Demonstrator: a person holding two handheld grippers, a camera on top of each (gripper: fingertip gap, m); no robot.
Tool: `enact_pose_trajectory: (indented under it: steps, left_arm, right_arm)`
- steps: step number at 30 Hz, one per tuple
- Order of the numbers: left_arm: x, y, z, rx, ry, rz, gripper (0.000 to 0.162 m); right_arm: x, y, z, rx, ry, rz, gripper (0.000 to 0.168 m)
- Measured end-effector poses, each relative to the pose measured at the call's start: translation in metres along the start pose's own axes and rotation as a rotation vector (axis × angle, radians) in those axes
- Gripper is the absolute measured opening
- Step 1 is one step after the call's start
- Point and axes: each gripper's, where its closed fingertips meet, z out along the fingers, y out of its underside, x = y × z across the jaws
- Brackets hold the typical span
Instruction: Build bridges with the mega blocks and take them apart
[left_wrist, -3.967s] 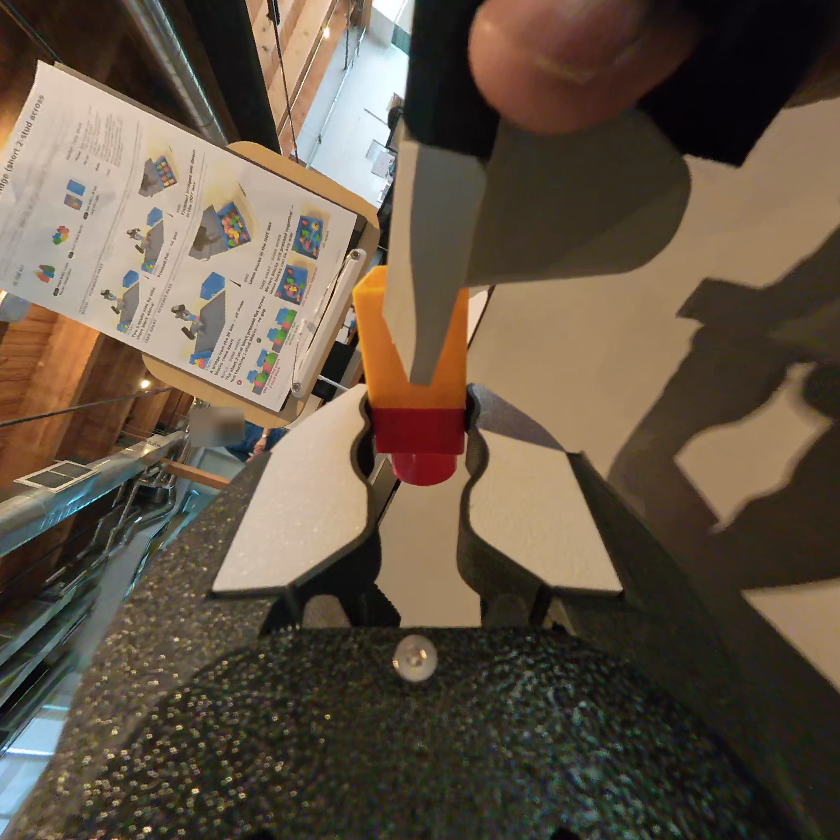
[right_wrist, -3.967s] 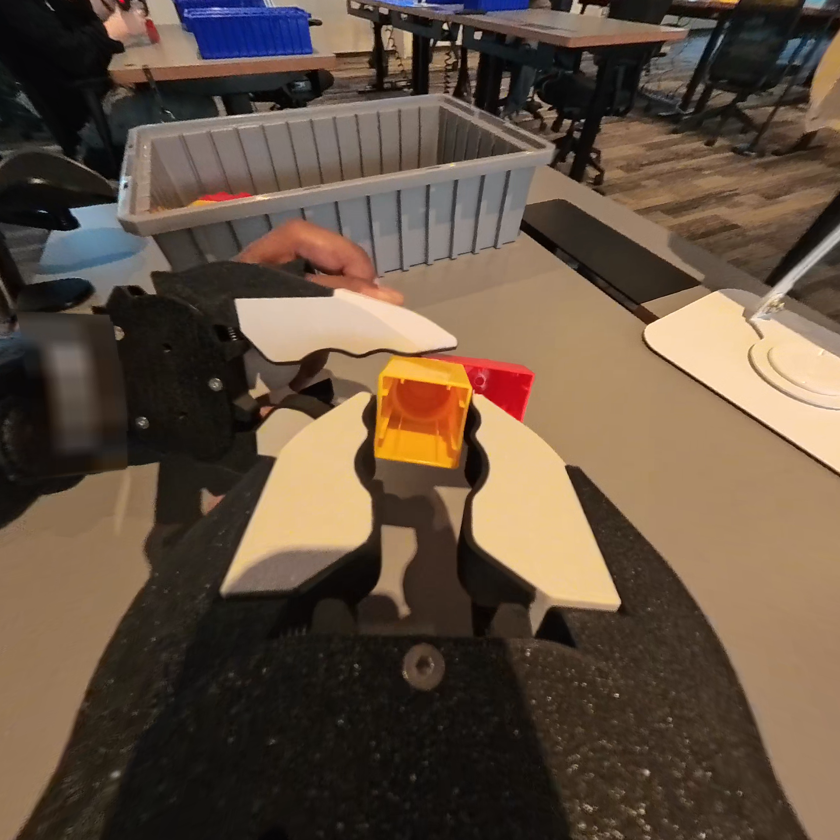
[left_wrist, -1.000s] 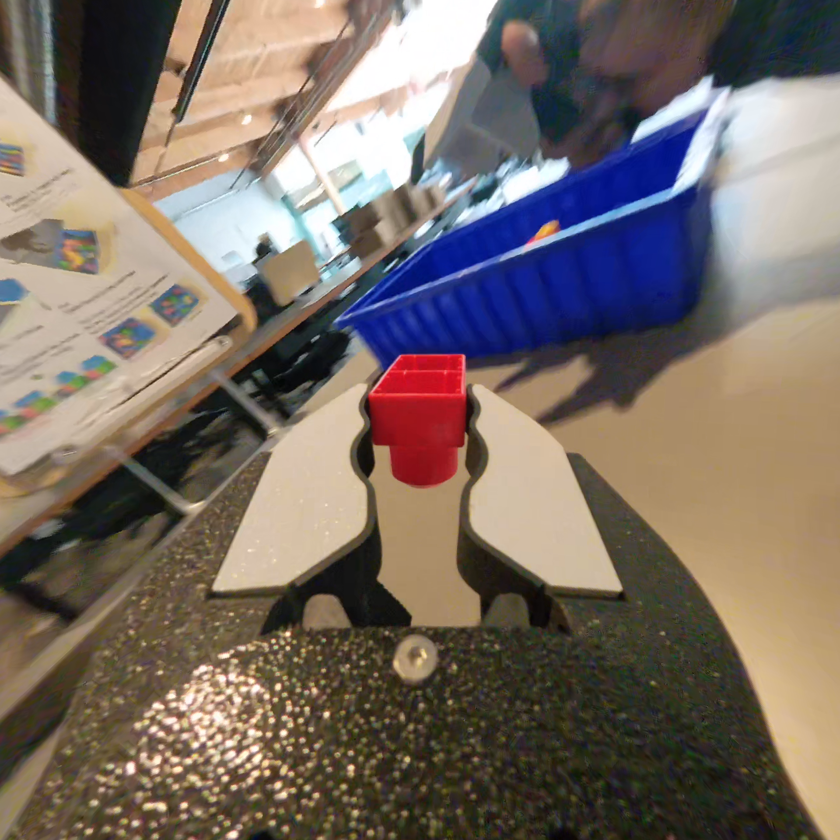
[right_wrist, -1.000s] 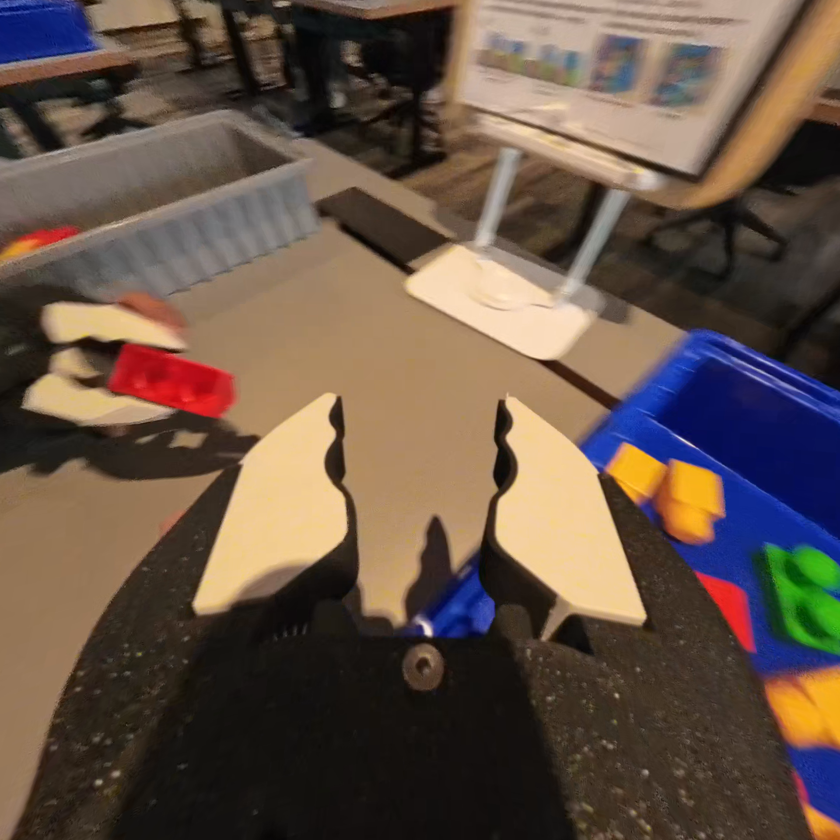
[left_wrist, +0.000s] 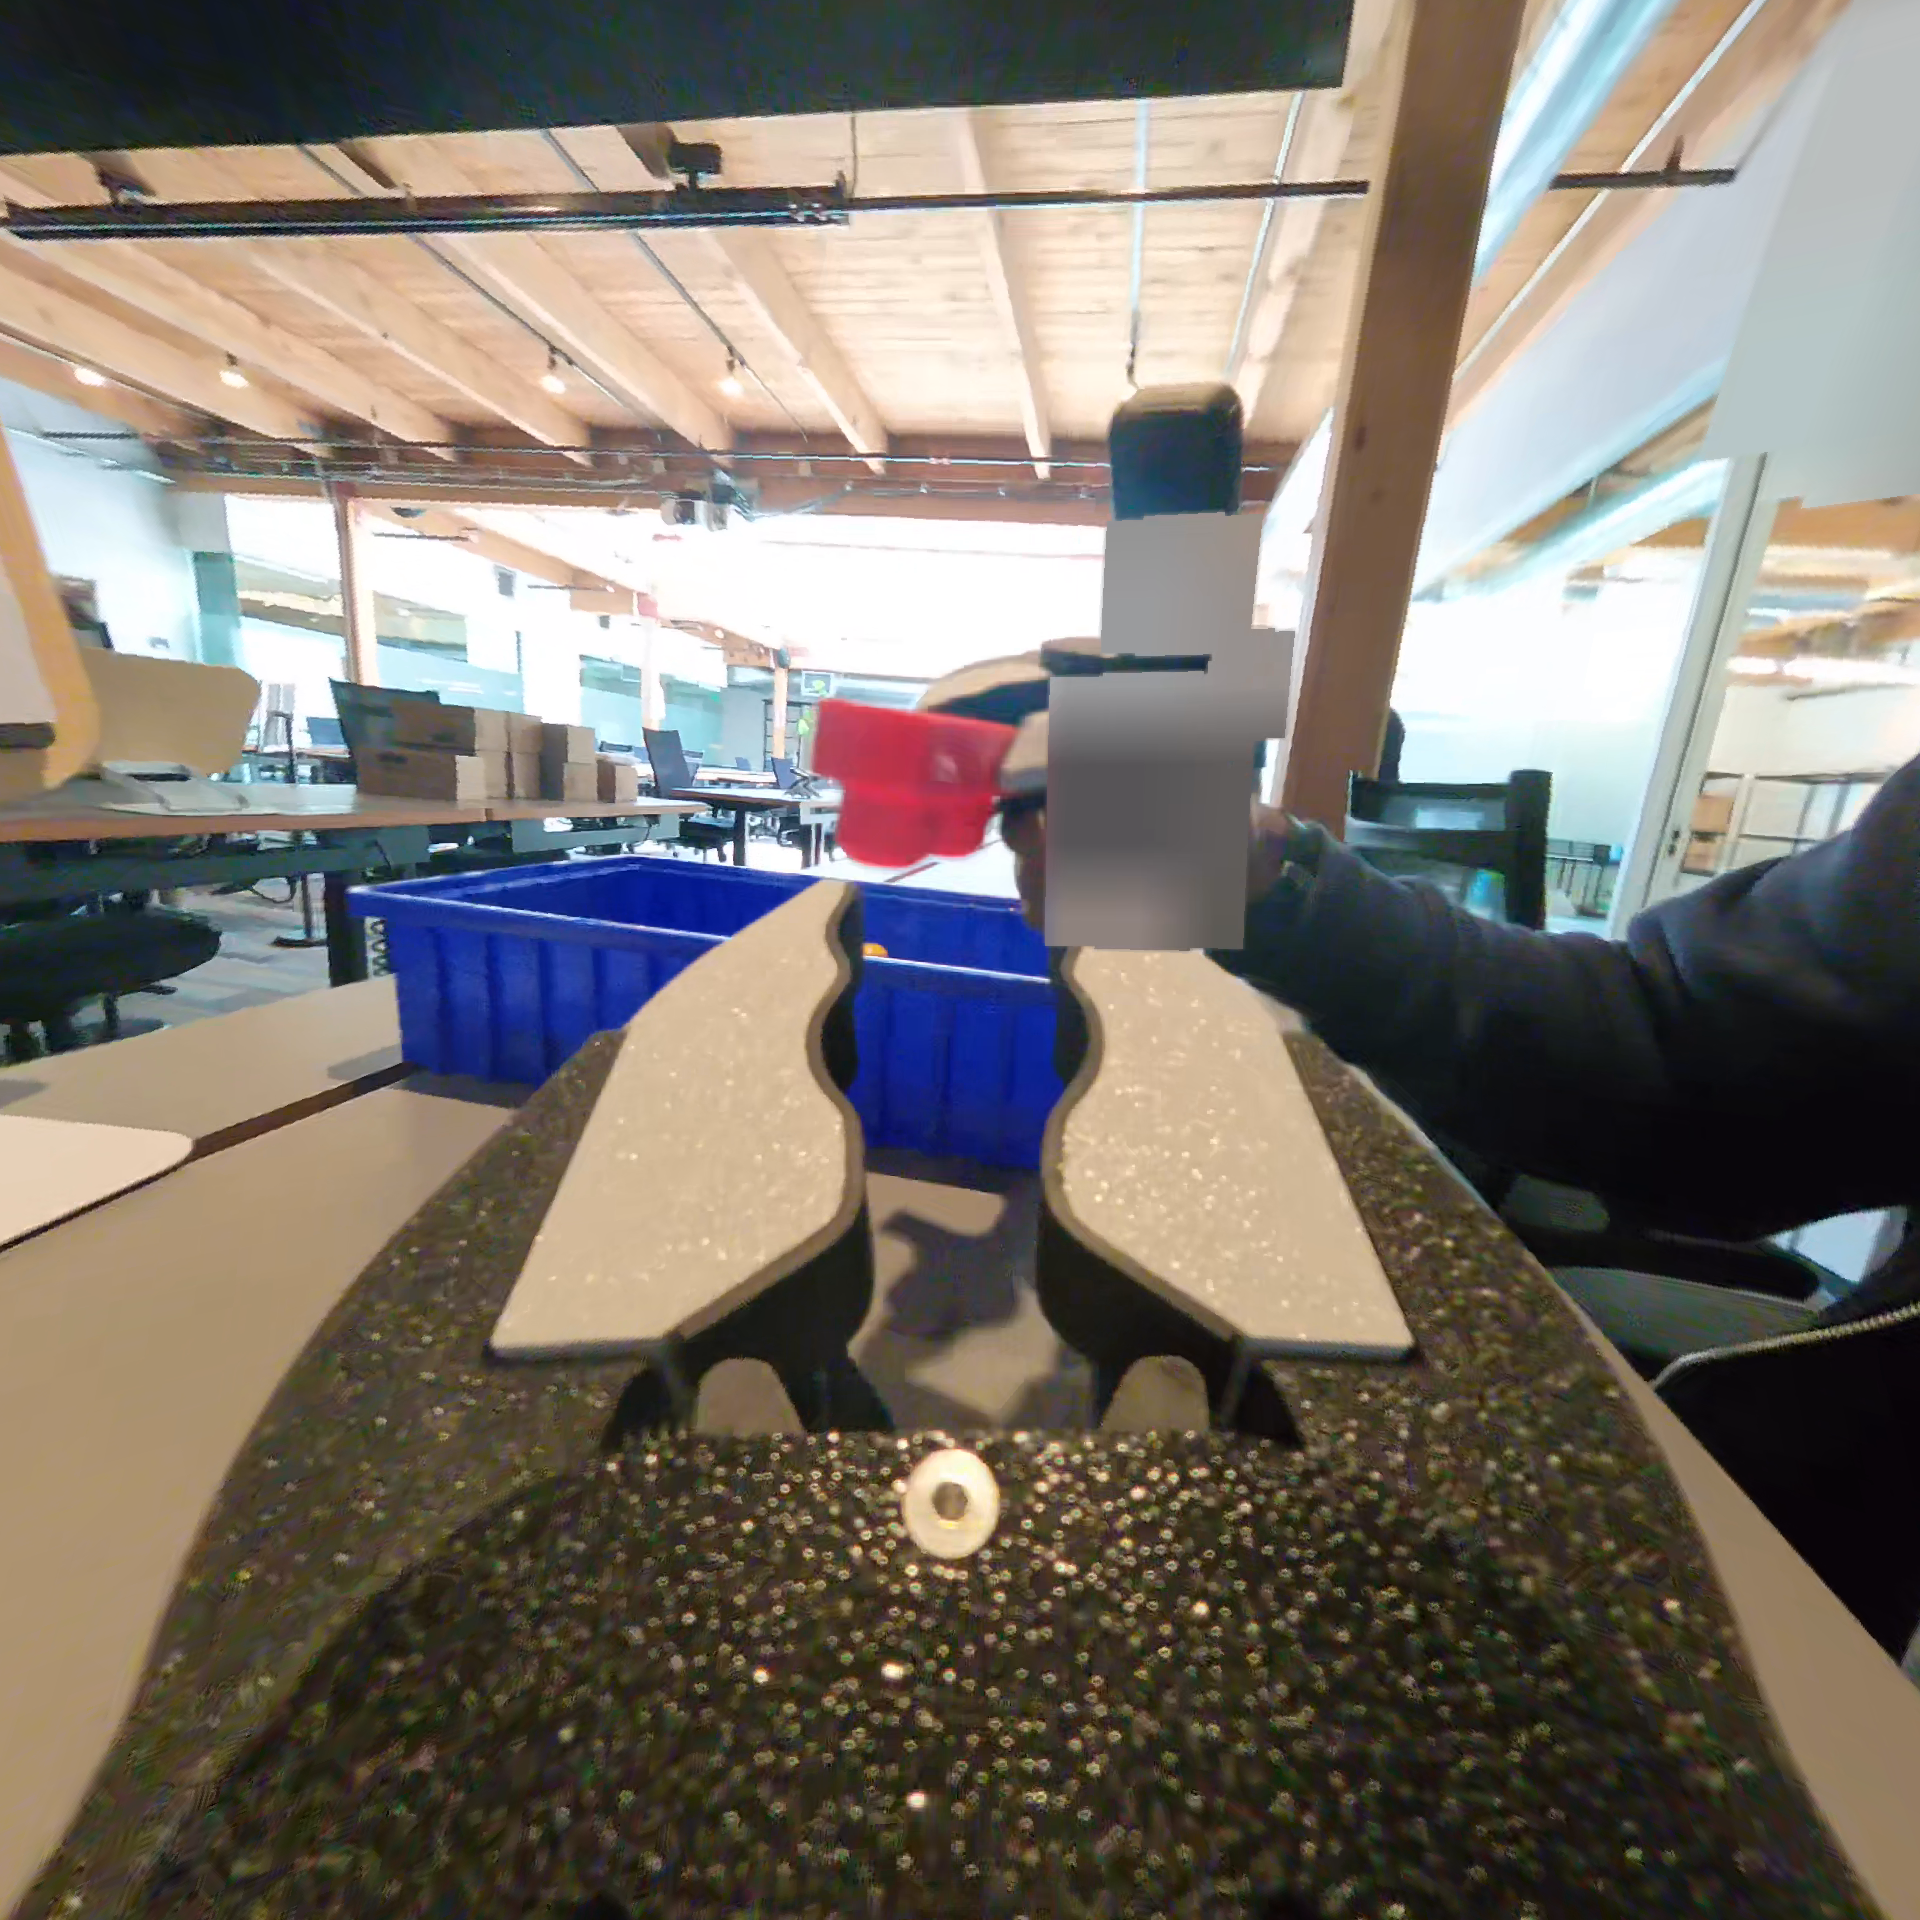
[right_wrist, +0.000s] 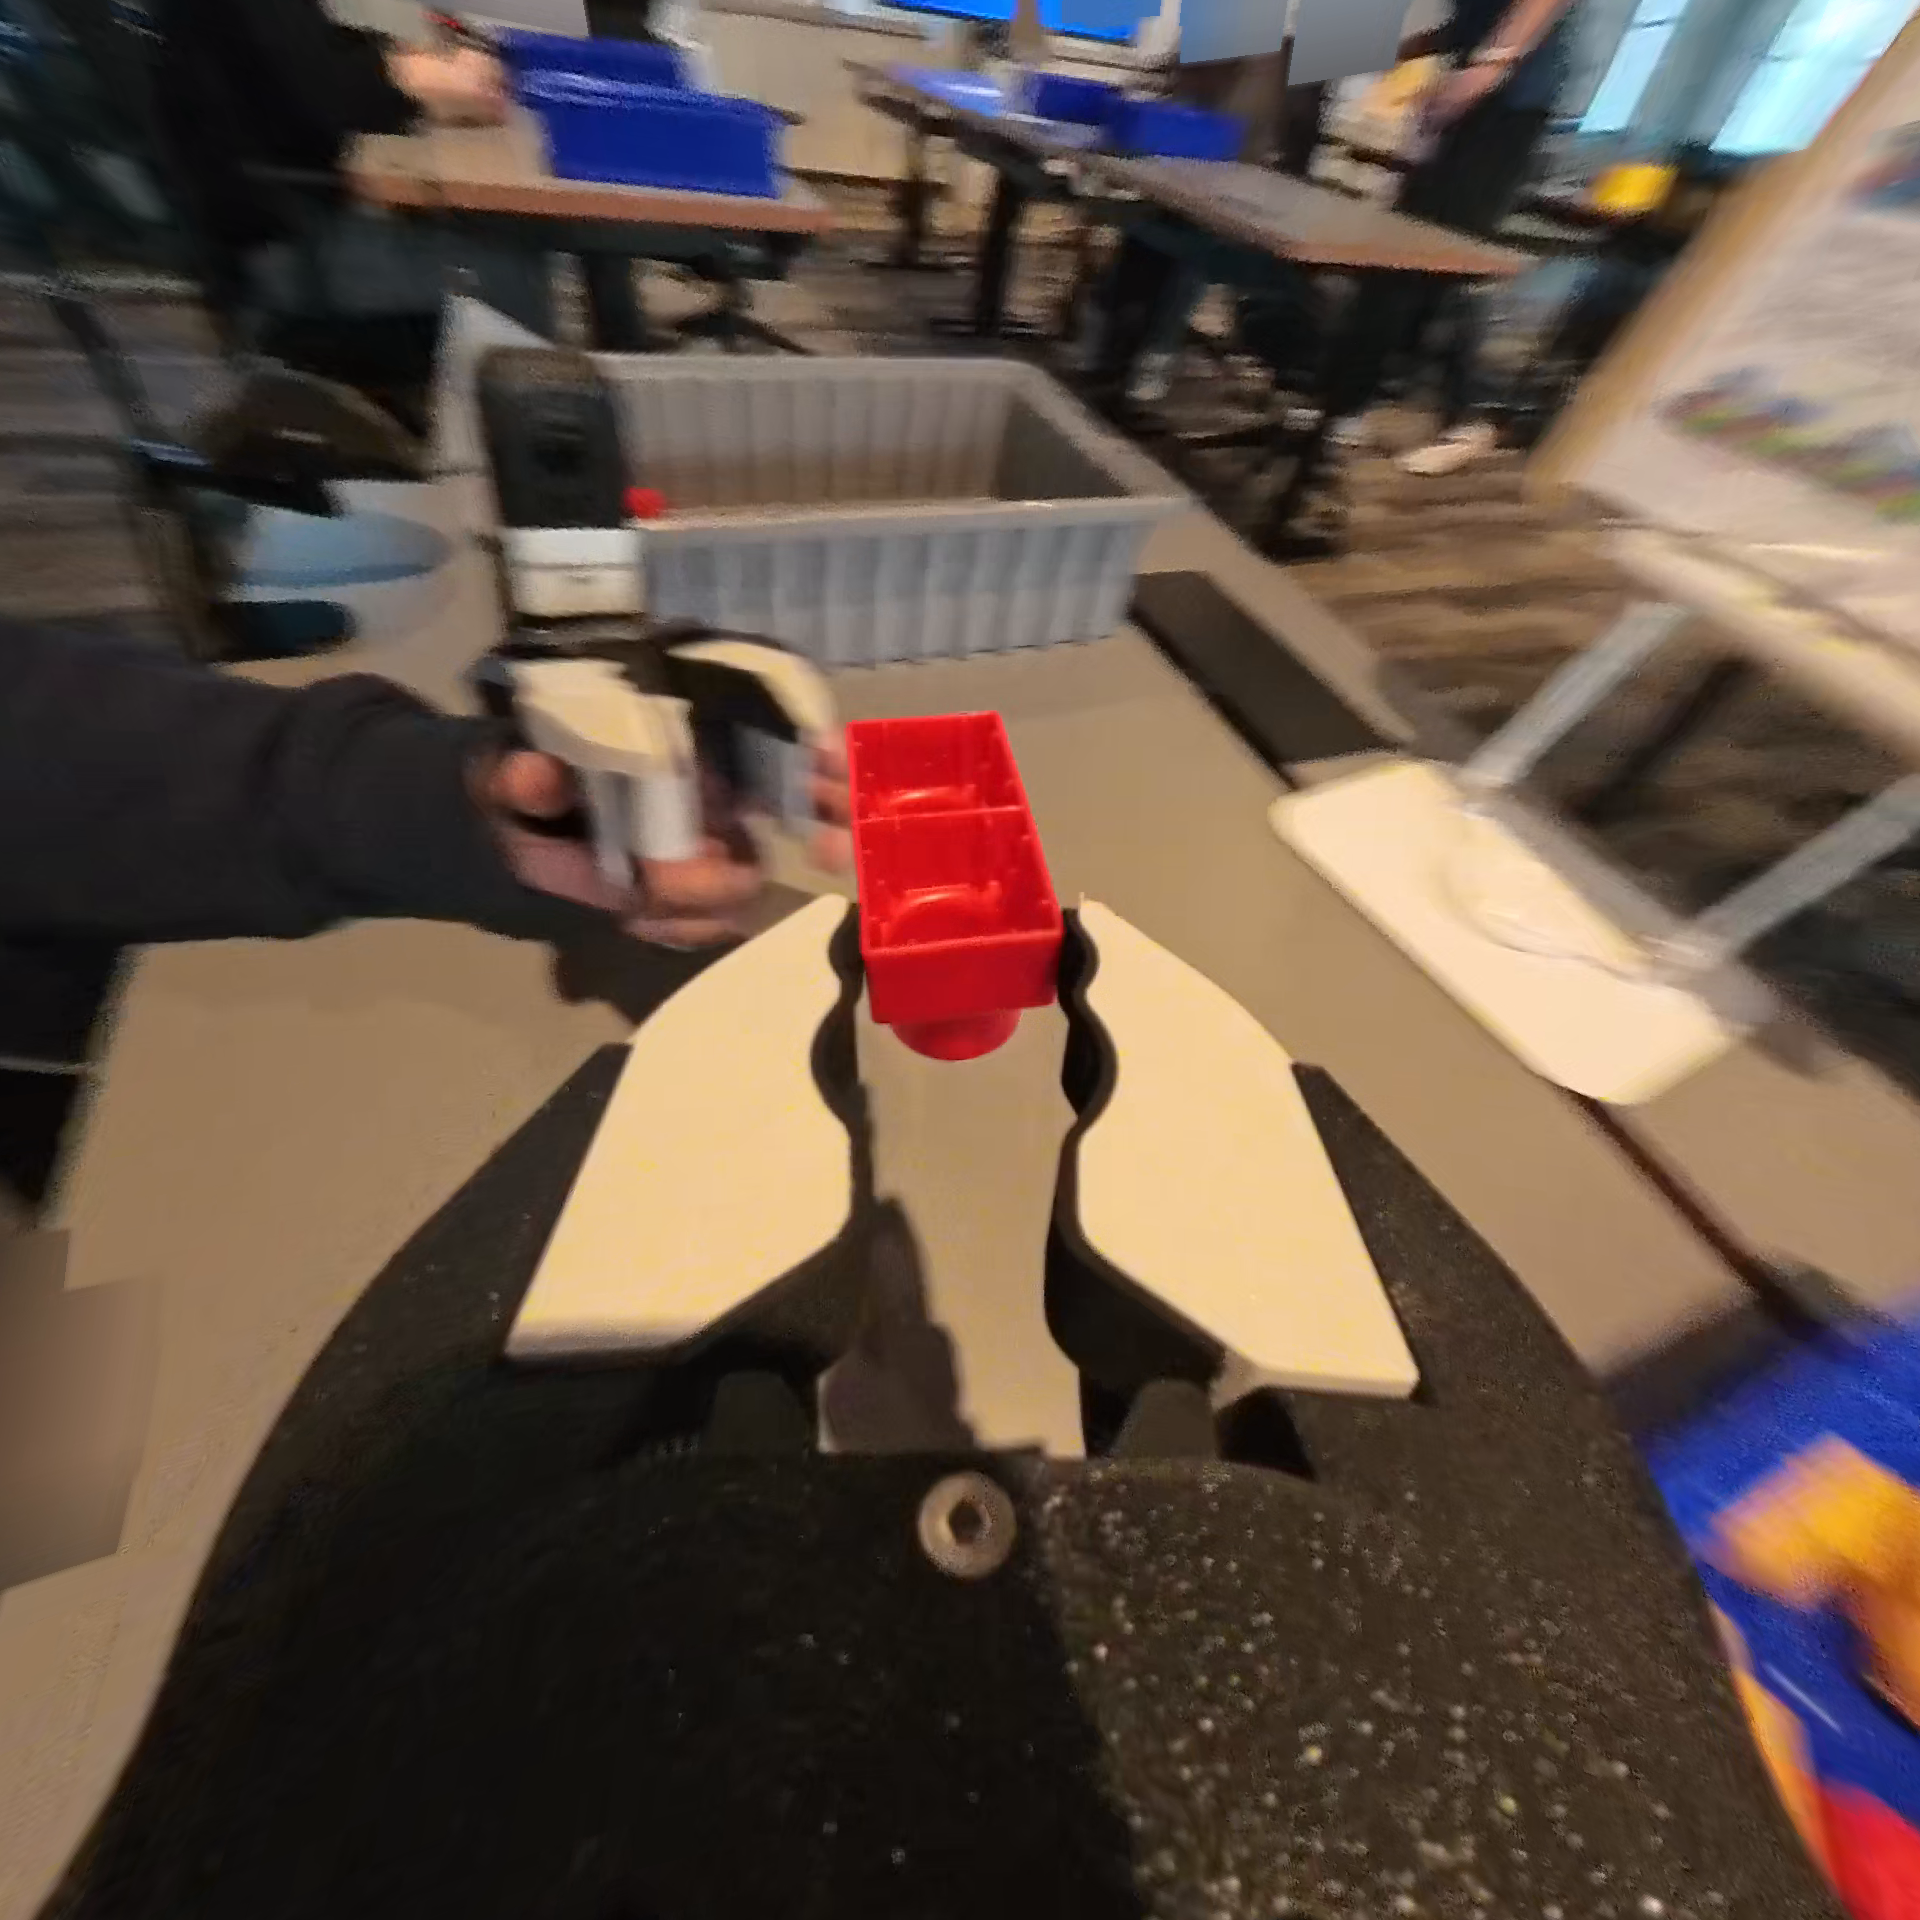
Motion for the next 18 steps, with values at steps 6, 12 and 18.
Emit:
enact_pose_trajectory:
  steps: [6, 12, 18]
  left_arm:
    - [-0.016, 0.0, -0.005, -0.002, -0.076, -0.015, 0.022]
    - [-0.02, 0.018, -0.003, -0.083, -0.1, 0.026, 0.02]
    - [-0.028, 0.018, -0.007, -0.081, -0.126, 0.02, 0.019]
  right_arm:
    - [0.198, 0.076, -0.089, -0.396, 0.57, -0.002, 0.036]
    - [0.299, 0.16, -0.094, -0.541, 0.643, 0.252, 0.037]
    - [0.315, 0.2, -0.087, -0.668, 0.671, 0.274, 0.052]
